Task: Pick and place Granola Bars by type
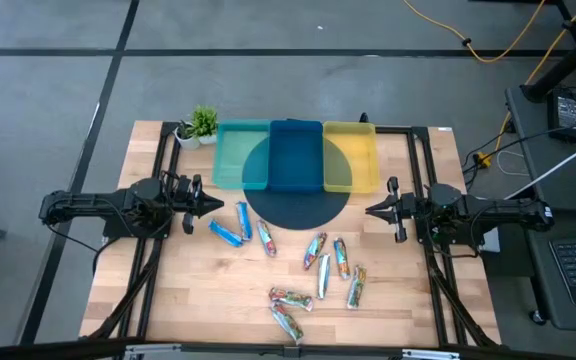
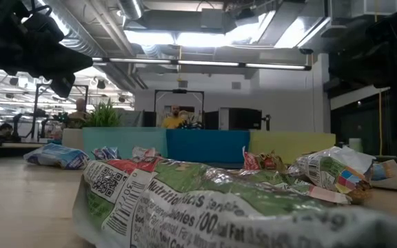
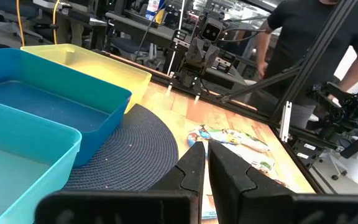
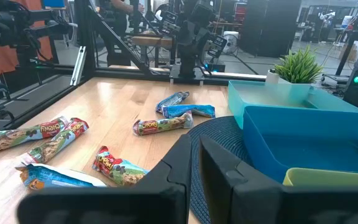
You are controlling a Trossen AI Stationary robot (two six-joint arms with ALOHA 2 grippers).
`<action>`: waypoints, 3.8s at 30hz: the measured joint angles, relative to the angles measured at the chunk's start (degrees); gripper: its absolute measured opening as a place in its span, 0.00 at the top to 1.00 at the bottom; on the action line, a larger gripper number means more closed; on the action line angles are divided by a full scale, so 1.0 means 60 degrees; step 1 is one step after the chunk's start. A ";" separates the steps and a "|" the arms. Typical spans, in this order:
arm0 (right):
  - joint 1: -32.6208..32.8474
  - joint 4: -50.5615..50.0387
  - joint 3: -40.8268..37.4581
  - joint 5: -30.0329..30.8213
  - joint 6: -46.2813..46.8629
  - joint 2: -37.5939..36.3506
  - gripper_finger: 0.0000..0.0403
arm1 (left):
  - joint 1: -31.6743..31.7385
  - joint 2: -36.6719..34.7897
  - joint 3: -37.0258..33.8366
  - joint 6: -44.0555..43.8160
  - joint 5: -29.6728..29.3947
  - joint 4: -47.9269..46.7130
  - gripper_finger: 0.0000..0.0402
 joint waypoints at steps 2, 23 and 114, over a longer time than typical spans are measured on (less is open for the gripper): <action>0.0000 0.0000 0.0000 0.0000 0.0000 0.0003 0.92 | -0.0001 0.0003 0.0002 -0.0004 0.0001 0.0002 0.96; 0.0000 0.0003 0.0000 -0.0003 0.0000 0.0003 0.92 | 0.0002 0.0003 -0.0001 0.0000 -0.0002 0.0002 0.96; -0.0011 0.2126 0.0000 0.1920 0.2496 0.0022 0.92 | 0.0031 0.0003 -0.0001 -0.0084 -0.1966 0.0195 0.96</action>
